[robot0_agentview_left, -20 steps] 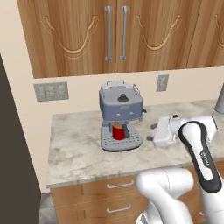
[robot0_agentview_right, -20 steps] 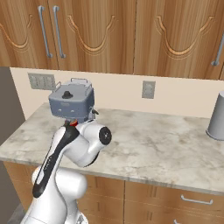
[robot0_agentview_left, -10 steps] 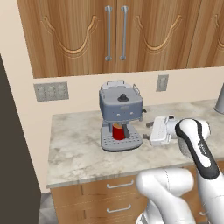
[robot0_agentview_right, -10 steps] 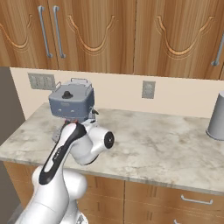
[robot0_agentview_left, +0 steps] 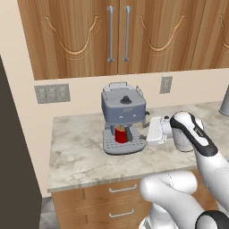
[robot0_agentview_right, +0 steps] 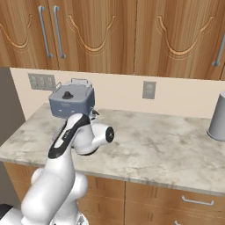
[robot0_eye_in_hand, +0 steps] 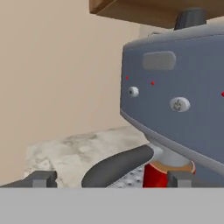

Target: Pick up the brewed coffee from the coffee machine and place it next to the breakfast plate on the dining counter.

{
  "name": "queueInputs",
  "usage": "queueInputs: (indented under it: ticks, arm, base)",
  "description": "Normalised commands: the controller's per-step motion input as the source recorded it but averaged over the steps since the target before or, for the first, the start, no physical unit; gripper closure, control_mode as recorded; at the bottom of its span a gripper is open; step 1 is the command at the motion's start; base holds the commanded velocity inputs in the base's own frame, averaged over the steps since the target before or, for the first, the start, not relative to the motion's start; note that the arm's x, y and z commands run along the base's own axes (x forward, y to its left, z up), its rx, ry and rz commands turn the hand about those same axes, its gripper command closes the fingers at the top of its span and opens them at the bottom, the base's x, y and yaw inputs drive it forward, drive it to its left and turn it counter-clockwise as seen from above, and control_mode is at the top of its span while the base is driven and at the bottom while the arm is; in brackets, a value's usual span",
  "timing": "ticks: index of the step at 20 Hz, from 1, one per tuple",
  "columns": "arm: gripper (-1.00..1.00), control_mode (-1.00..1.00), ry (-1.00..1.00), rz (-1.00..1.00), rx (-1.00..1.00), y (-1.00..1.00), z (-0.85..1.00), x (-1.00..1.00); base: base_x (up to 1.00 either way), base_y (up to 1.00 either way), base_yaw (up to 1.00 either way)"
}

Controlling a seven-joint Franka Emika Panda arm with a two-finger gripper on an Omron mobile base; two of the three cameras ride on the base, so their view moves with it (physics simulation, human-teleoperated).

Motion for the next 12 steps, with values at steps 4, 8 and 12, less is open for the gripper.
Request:
queueInputs:
  ticks: [4, 8, 12]
  arm:
    - [-1.0, -1.0, 0.0, 0.09, 0.0, 0.0, -0.29, 0.29]
    - [-1.0, -1.0, 0.0, 0.1, 0.0, 0.01, -0.41, 0.35]
    - [-1.0, -1.0, 0.0, 0.08, 0.0, 0.07, -0.44, 0.29]
  base:
    - [0.0, 0.0, 0.0]
    - [0.0, 0.0, 0.0]
    - [0.0, 0.0, 0.0]
